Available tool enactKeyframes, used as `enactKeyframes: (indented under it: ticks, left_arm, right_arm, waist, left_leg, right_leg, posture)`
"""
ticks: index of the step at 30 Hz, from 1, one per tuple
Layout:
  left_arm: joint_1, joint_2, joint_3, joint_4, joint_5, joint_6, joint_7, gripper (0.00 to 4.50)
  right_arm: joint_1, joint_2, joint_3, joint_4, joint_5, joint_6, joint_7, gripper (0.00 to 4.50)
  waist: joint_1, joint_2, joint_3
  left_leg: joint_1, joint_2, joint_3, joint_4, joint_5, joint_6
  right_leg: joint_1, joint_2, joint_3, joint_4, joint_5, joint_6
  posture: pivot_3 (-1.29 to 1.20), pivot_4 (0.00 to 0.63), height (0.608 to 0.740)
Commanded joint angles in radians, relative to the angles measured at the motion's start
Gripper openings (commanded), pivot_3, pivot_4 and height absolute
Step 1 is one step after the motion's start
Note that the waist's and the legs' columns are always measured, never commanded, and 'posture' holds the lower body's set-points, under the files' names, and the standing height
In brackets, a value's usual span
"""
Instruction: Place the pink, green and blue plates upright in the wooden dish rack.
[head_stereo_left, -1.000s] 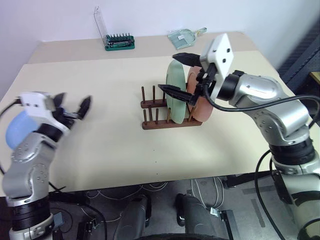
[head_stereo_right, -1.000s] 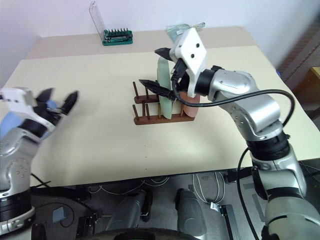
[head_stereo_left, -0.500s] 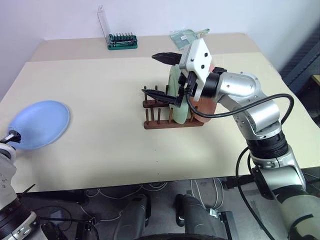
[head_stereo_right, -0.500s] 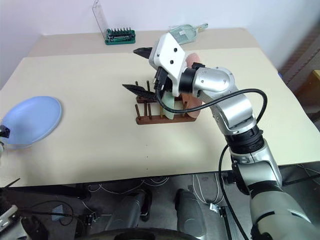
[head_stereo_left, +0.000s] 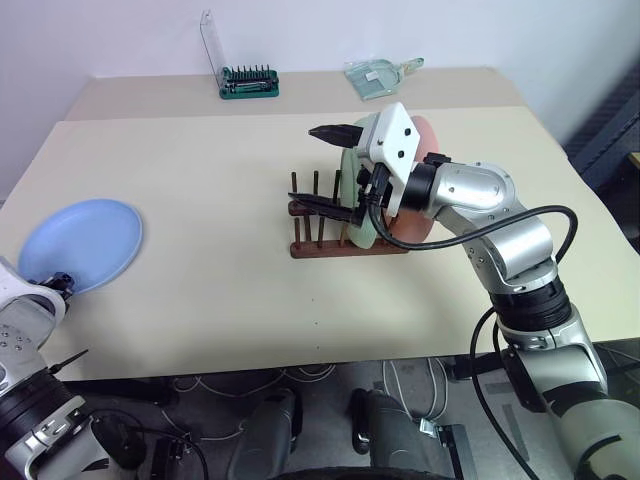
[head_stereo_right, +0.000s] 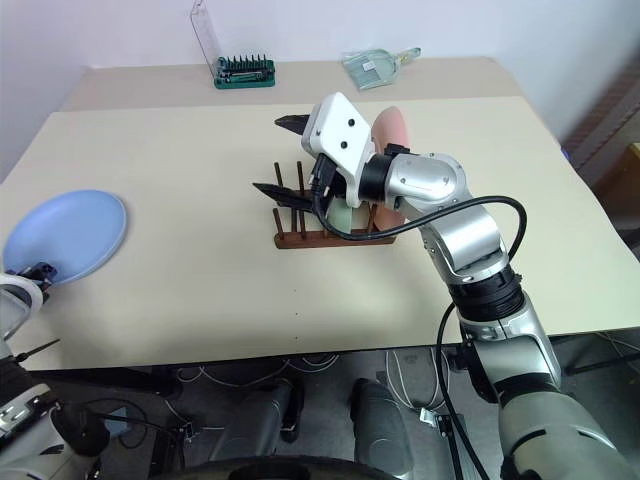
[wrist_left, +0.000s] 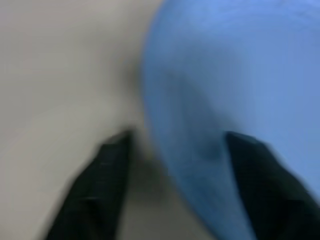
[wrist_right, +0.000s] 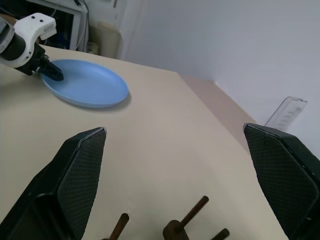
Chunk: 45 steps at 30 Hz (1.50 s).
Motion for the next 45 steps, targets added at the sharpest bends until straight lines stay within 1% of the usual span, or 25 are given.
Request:
enactKeyframes:
  ticks: [1, 2, 3, 4, 7, 8, 11, 13, 14, 16, 20, 25, 28, 30, 32, 34, 37, 40, 42, 45]
  left_arm:
    - [-0.010, -0.006, 0.000, -0.012, 0.004, -0.028, 0.008, 1.10]
    - [-0.011, -0.008, 0.000, -0.013, 0.004, -0.033, 0.008, 0.55]
    - [-0.012, -0.012, -0.002, -0.017, 0.002, -0.038, 0.009, 0.14]
    - [-0.014, -0.017, -0.006, -0.027, -0.004, -0.046, 0.006, 0.06]
    - [-0.017, -0.029, -0.036, -0.069, -0.015, -0.083, -0.017, 0.06]
    - [-0.034, -0.039, -0.058, -0.112, -0.023, -0.139, -0.038, 0.06]
    - [-0.108, -0.042, -0.181, -0.272, -0.007, -0.320, -0.090, 0.06]
    - [-0.141, -0.043, -0.235, -0.323, -0.006, -0.373, -0.104, 0.06]
    - [-0.173, -0.047, -0.287, -0.355, -0.002, -0.393, -0.110, 0.06]
    - [-0.212, -0.058, -0.351, -0.390, 0.000, -0.409, -0.112, 0.06]
    - [-0.272, -0.100, -0.467, -0.463, -0.004, -0.398, -0.091, 0.06]
    - [-0.282, -0.102, -0.543, -0.508, 0.001, -0.378, -0.093, 0.06]
    - [-0.296, -0.137, -0.543, -0.531, -0.030, -0.343, -0.062, 0.06]
    - [-0.287, -0.138, -0.566, -0.565, -0.031, -0.285, -0.049, 0.06]
    - [-0.283, -0.170, -0.555, -0.604, -0.067, -0.241, -0.026, 0.06]
    - [-0.282, -0.195, -0.540, -0.642, -0.104, -0.204, -0.016, 0.06]
    - [-0.278, -0.205, -0.531, -0.686, -0.132, -0.162, -0.006, 0.06]
    - [-0.273, -0.205, -0.517, -0.711, -0.153, -0.135, 0.006, 0.00]
    - [-0.267, -0.199, -0.509, -0.716, -0.158, -0.124, 0.010, 0.00]
    - [-0.266, -0.199, -0.495, -0.714, -0.166, -0.118, 0.018, 0.00]
  right_arm:
    - [-0.002, 0.003, -0.041, -0.049, -0.003, 0.001, -0.011, 4.50]
    - [0.000, 0.003, -0.041, -0.050, -0.004, 0.002, -0.011, 4.50]
    - [0.001, 0.003, -0.042, -0.051, -0.005, 0.002, -0.012, 4.50]
    - [0.001, 0.003, -0.042, -0.052, -0.006, 0.002, -0.012, 4.50]
    - [0.002, 0.002, -0.042, -0.052, -0.014, 0.001, -0.015, 4.50]
    - [-0.001, -0.002, -0.036, -0.048, -0.029, -0.008, -0.015, 4.50]
    - [-0.016, -0.014, 0.011, -0.026, -0.116, -0.078, -0.010, 4.50]
    - [-0.020, -0.005, 0.024, -0.019, -0.142, -0.103, -0.003, 4.50]
    - [-0.028, 0.001, 0.040, -0.004, -0.176, -0.136, -0.006, 4.50]
    - [-0.040, 0.012, 0.060, 0.019, -0.225, -0.186, -0.013, 4.50]
    - [-0.066, 0.045, 0.110, 0.063, -0.327, -0.287, -0.031, 4.50]
    - [-0.088, 0.087, 0.140, 0.111, -0.422, -0.363, -0.056, 4.50]
    - [-0.106, 0.105, 0.166, 0.161, -0.497, -0.430, -0.086, 4.50]
    - [-0.125, 0.115, 0.198, 0.209, -0.566, -0.487, -0.109, 4.50]
    - [-0.145, 0.137, 0.220, 0.262, -0.612, -0.522, -0.133, 4.50]
    - [-0.152, 0.152, 0.227, 0.297, -0.636, -0.547, -0.143, 4.50]
    - [-0.150, 0.163, 0.221, 0.315, -0.649, -0.566, -0.143, 4.50]
    - [-0.148, 0.171, 0.216, 0.323, -0.649, -0.575, -0.135, 3.62]
    - [-0.147, 0.174, 0.216, 0.323, -0.649, -0.582, -0.131, 2.72]
    - [-0.145, 0.178, 0.216, 0.322, -0.647, -0.587, -0.127, 1.12]
  waist:
    - [0.000, 0.000, 0.000]
    - [0.000, 0.000, 0.000]
    - [0.000, 0.000, 0.000]
    - [0.000, 0.000, 0.000]
    - [0.001, 0.000, 0.000]
    - [0.002, 0.000, 0.000]
    - [0.007, -0.005, 0.000]
    - [0.008, -0.008, 0.000]
    - [0.004, -0.008, 0.000]
    - [0.000, -0.008, 0.000]
    - [-0.015, -0.007, 0.000]
    - [-0.025, -0.007, 0.001]
    - [-0.023, -0.007, 0.001]
    - [-0.023, -0.007, 0.001]
    - [-0.023, -0.007, 0.001]
    - [-0.023, -0.007, 0.001]
    - [-0.023, -0.007, 0.001]
    - [-0.023, -0.007, 0.001]
    - [-0.023, -0.007, 0.001]
    - [-0.024, -0.007, 0.001]
  left_leg:
    - [0.000, 0.000, 0.000, 0.000, 0.000, 0.000]
    - [0.000, 0.000, 0.000, 0.000, 0.000, 0.000]
    - [0.000, 0.000, 0.000, 0.000, 0.000, 0.000]
    - [0.000, 0.000, 0.000, 0.000, 0.000, 0.000]
    - [0.000, 0.000, 0.000, 0.000, 0.000, 0.000]
    - [0.000, 0.000, 0.000, 0.000, 0.000, 0.000]
    - [-0.001, 0.000, 0.000, 0.001, 0.000, -0.001]
    - [-0.001, 0.000, -0.001, 0.001, 0.001, -0.001]
    - [-0.001, 0.000, 0.000, 0.001, 0.001, -0.001]
    - [0.000, -0.001, 0.001, 0.000, 0.001, -0.001]
    - [0.000, 0.000, 0.003, -0.001, 0.002, 0.001]
    - [0.001, 0.001, 0.001, -0.001, 0.004, -0.001]
    - [0.001, 0.002, 0.001, -0.001, 0.005, -0.002]
    - [0.001, 0.002, 0.000, 0.000, 0.005, -0.002]
    - [0.001, 0.001, 0.000, 0.000, 0.005, -0.002]
    - [0.001, 0.002, 0.000, 0.000, 0.005, -0.002]
    - [0.000, 0.001, 0.000, -0.001, 0.006, -0.003]
    - [0.001, 0.001, 0.000, 0.000, 0.006, -0.003]
    - [0.001, 0.001, 0.000, 0.000, 0.006, -0.003]
    - [0.001, 0.002, 0.000, -0.001, 0.006, -0.003]
  right_leg:
    - [0.000, 0.000, 0.000, 0.000, 0.000, 0.000]
    - [0.000, 0.000, 0.000, 0.000, 0.000, 0.000]
    - [0.000, 0.000, 0.000, 0.000, 0.000, 0.000]
    - [0.000, 0.000, 0.000, 0.000, 0.000, 0.000]
    - [0.000, 0.000, 0.000, 0.000, 0.000, 0.000]
    - [0.000, 0.000, 0.000, 0.000, 0.000, 0.000]
    - [0.000, 0.000, 0.000, 0.000, 0.000, 0.000]
    - [0.001, 0.000, 0.000, -0.001, 0.001, -0.001]
    - [0.001, 0.000, 0.000, -0.001, 0.001, -0.001]
    - [0.001, 0.000, 0.000, -0.002, 0.001, -0.001]
    - [0.000, 0.001, 0.001, 0.000, 0.002, 0.000]
    - [-0.001, 0.004, 0.001, 0.002, 0.002, -0.001]
    - [-0.001, 0.005, 0.001, 0.002, 0.003, -0.002]
    - [-0.001, 0.005, 0.001, 0.002, 0.003, -0.002]
    - [-0.001, 0.005, 0.001, 0.002, 0.003, -0.002]
    - [-0.001, 0.005, 0.001, 0.002, 0.003, -0.002]
    - [-0.001, 0.005, 0.001, 0.002, 0.003, -0.002]
    - [0.000, 0.005, 0.001, 0.002, 0.003, -0.002]
    - [0.000, 0.006, 0.001, 0.002, 0.003, -0.002]
    - [0.000, 0.006, 0.001, 0.003, 0.003, -0.002]
  posture:
    - [0.00, 0.150, 0.740]
    - [0.00, 0.150, 0.740]
    - [0.00, 0.150, 0.740]
    - [0.00, 0.150, 0.740]
    - [0.00, 0.150, 0.740]
    - [0.00, 0.150, 0.740]
    - [0.00, 0.150, 0.740]
    - [0.00, 0.150, 0.740]
    - [0.00, 0.150, 0.740]
    - [0.00, 0.150, 0.740]
    - [0.00, 0.150, 0.740]
    - [0.00, 0.150, 0.740]
    - [0.00, 0.150, 0.740]
    - [0.00, 0.150, 0.740]
    - [0.00, 0.150, 0.740]
    - [0.00, 0.150, 0.740]
    - [0.00, 0.150, 0.740]
    - [0.00, 0.150, 0.740]
    - [0.00, 0.150, 0.740]
    - [0.00, 0.150, 0.740]
